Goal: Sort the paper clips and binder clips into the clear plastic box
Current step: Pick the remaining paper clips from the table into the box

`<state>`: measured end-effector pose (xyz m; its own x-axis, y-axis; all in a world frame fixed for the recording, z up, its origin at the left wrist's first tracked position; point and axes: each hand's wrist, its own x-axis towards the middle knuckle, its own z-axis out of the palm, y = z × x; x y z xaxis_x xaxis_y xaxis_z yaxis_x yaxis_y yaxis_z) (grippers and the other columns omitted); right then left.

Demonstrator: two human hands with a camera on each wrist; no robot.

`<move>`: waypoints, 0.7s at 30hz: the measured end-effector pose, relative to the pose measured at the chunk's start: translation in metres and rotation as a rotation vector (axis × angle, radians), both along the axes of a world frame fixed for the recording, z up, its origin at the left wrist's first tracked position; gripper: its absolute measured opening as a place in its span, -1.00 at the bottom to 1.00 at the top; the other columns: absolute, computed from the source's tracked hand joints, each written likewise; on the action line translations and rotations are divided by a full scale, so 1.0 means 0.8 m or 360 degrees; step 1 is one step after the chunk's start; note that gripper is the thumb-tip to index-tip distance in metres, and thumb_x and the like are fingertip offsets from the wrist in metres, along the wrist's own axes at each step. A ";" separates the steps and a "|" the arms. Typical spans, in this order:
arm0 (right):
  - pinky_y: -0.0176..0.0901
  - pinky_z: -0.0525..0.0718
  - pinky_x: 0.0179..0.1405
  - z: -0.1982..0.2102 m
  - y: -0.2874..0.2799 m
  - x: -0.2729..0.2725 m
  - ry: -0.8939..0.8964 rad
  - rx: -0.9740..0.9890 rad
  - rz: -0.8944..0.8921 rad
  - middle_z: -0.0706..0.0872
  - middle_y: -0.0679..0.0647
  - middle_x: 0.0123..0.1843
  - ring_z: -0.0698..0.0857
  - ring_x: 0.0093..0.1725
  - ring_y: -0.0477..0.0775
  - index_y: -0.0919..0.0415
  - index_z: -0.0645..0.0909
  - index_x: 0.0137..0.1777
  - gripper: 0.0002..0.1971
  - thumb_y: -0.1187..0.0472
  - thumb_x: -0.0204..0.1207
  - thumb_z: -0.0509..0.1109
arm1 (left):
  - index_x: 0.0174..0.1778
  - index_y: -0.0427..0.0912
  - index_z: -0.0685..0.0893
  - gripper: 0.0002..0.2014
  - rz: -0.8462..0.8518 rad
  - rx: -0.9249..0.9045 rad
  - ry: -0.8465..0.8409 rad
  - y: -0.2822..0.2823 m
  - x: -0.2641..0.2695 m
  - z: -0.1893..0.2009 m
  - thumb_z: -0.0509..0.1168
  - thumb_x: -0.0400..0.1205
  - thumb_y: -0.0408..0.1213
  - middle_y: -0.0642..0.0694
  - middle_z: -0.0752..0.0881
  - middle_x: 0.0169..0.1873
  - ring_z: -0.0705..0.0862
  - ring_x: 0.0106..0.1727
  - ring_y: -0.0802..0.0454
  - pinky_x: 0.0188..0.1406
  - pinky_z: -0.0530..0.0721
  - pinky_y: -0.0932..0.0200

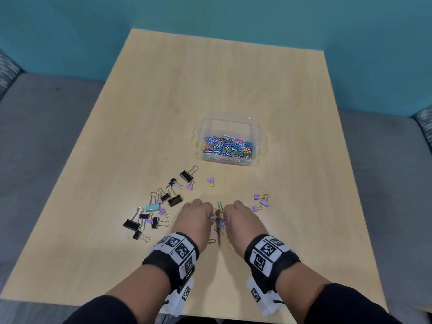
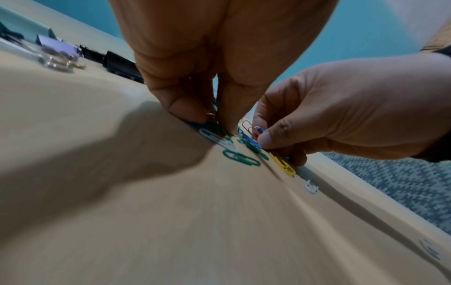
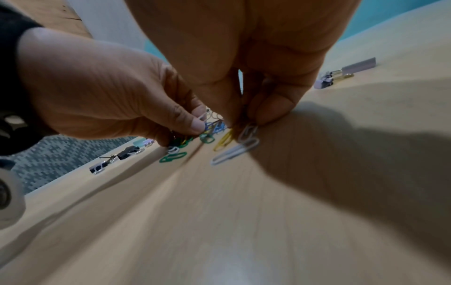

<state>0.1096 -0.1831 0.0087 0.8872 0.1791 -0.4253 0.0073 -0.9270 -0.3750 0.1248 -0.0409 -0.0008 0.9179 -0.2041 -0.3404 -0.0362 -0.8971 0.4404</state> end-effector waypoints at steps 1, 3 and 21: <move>-0.10 0.31 -0.29 0.002 -0.001 0.002 0.0008 -0.0008 0.0001 0.33 0.00 -0.09 0.36 -0.20 0.08 0.07 0.28 -0.15 -0.75 0.44 0.51 0.22 | -0.24 -0.06 0.47 -0.85 -0.0006 0.0004 0.0016 0.001 0.002 0.000 0.24 0.64 -0.26 -0.01 0.48 -0.18 0.45 -0.10 -0.02 -0.22 0.36 0.14; -0.10 0.31 -0.28 0.005 -0.002 0.004 0.0033 -0.0004 -0.0013 0.35 0.00 -0.10 0.36 -0.19 0.09 0.09 0.29 -0.15 -0.80 0.40 0.54 0.21 | -0.21 -0.10 0.52 -0.88 -0.0014 0.0011 0.0034 0.002 0.005 -0.001 0.25 0.65 -0.24 -0.04 0.52 -0.17 0.50 -0.11 -0.04 -0.22 0.42 0.12; -0.07 0.59 -0.26 0.063 -0.064 0.163 -0.0287 0.0300 -0.0390 0.67 0.05 -0.30 0.64 -0.25 0.16 0.18 0.62 -0.20 -0.94 0.29 0.45 0.31 | -0.37 -0.17 0.62 -0.84 0.0397 -0.0711 -0.0020 -0.004 0.161 0.068 0.46 0.47 -0.32 -0.09 0.68 -0.54 0.64 -0.50 -0.08 -0.41 0.60 0.11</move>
<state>0.2399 -0.2341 0.0590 0.9712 0.0118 -0.2378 -0.1253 -0.8240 -0.5525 0.2535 -0.0438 0.0533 0.9607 -0.1013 -0.2584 0.1473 -0.6032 0.7838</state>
